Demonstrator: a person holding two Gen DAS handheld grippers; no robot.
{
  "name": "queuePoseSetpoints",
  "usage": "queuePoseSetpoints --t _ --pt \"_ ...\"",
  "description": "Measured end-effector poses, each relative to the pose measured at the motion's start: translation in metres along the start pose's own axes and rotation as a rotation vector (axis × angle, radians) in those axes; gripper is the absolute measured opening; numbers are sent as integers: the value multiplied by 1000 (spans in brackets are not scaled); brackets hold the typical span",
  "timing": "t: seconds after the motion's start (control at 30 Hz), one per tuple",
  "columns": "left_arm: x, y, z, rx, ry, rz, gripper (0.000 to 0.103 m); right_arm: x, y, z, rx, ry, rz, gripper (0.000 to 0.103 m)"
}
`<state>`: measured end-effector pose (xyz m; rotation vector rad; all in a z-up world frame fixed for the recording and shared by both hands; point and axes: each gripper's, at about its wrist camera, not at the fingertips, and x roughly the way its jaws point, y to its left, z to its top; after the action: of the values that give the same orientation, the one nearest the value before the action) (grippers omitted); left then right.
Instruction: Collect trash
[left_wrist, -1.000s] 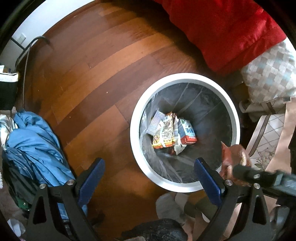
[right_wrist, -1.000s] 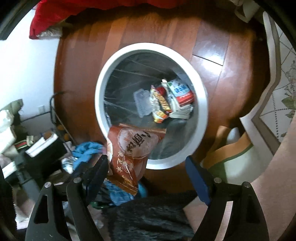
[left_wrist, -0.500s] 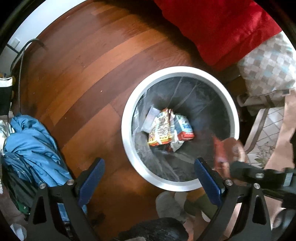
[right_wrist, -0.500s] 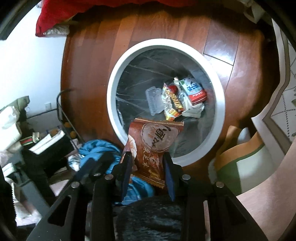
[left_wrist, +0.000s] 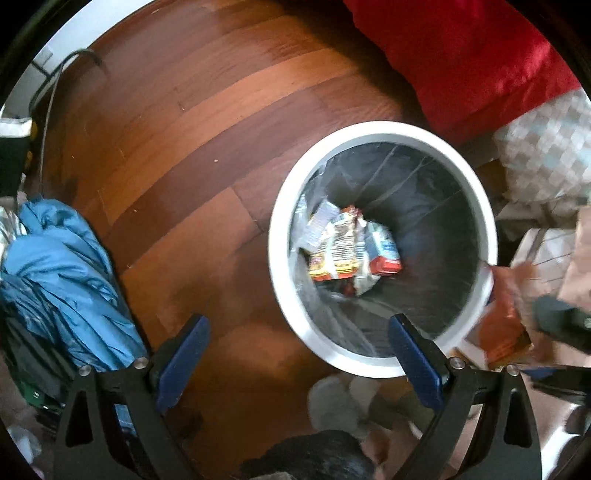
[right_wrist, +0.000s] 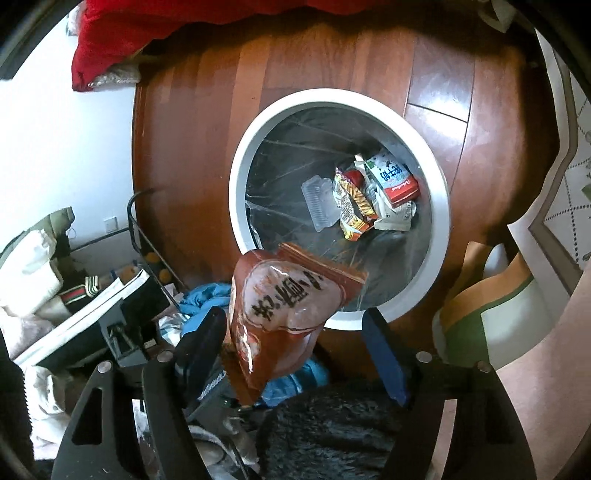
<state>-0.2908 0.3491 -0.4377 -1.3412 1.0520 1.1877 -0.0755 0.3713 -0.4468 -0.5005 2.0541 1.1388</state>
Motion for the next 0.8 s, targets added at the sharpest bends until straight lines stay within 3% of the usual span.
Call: queuePoseSetpoints --t 0.13,0.33,0.43,0.47,0.57,0.63,0.67,0.8 --pt "-15 -7 -2 -15 -27 -71 98 7 -5 -1 25 5 -13 77" --pt "-2 -18 11 -3 -17 -8 98 15 -7 -5 19 27 -14 77" --pt "-13 -12 12 5 -48 23 98 9 -6 -5 19 5 -35 77" --pt "-17 -11 11 18 -61 37 98 4 -5 -5 -2 -15 -62 77" --pt "-42 -10 7 68 -110 81 98 -13 14 -10 -156 -113 -279 77" --pt "-66 -8 5 88 -143 82 98 -22 30 -18 -254 -167 -385 91" --pt "-75 -8 4 95 -155 80 98 -26 36 -23 -287 -181 -406 103" --pt "-130 -11 -6 131 -214 44 98 -48 57 -46 -378 -228 -427 103"
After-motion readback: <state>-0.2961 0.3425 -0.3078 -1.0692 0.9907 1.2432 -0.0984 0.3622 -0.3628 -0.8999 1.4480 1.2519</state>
